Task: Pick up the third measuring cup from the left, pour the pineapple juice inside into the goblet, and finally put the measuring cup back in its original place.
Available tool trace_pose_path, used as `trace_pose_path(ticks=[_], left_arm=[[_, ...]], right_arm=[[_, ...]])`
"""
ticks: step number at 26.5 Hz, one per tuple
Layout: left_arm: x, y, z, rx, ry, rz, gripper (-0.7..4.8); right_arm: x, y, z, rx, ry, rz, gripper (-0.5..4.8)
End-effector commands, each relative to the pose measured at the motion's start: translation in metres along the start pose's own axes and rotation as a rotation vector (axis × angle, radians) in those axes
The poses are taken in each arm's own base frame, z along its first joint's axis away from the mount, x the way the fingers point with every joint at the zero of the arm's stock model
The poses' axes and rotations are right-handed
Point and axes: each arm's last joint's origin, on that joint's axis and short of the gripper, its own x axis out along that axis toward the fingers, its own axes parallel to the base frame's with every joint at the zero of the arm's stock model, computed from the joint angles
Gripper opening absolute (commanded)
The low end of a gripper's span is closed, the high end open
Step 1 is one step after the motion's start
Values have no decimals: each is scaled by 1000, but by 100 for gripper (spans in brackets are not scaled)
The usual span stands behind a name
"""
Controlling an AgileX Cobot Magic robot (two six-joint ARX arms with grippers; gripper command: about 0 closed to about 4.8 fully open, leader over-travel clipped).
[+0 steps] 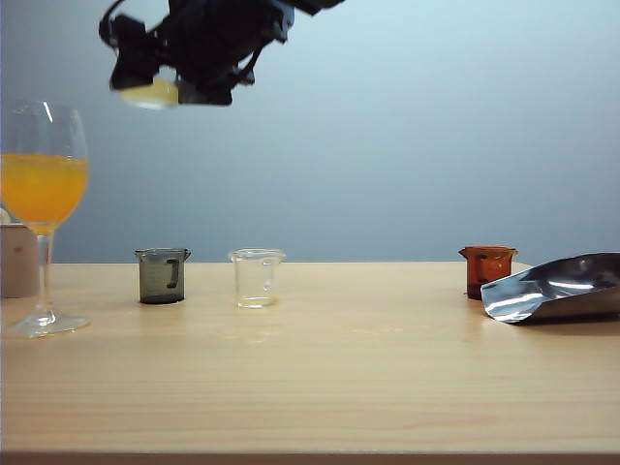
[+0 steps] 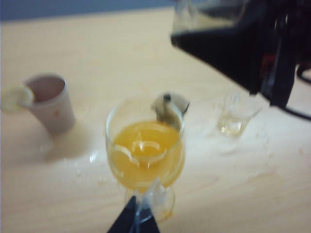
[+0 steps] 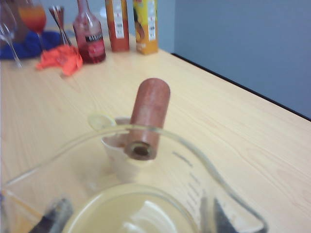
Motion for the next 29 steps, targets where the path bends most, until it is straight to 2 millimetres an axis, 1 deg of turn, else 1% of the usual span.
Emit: trace_pose_path(ticks=[1, 3, 6, 9, 11, 14, 18, 21, 29], left_arm=[[1, -2, -2, -1, -7, -30, -5], [0, -3, -2, 4, -2, -27, -5], [-3, -3, -2, 5, -8, -3, -5], [-4, -6, -2, 14, -12, -22, -5], [-4, -9, -4, 22, 12, -42, -5], [-8, -11, -7, 25, 26, -41, -5], [-14, -10, -8, 27, 17, 20, -5], [-17, -11, -8, 30, 2, 18, -4], [-19, -11, -8, 31, -5, 19, -4]], right_arm=[[1, 4, 4, -98, -26, 9, 201], [1, 4, 4, -130, -26, 7, 201], [2, 10, 5, -156, -31, 15, 201], [3, 21, 6, -176, -38, 31, 201], [4, 28, 6, -239, -46, 40, 201], [4, 34, 7, -293, -48, 34, 201], [4, 35, 8, -399, -53, -10, 201], [4, 35, 9, -436, -59, -17, 201], [4, 35, 11, -475, -81, -30, 201]])
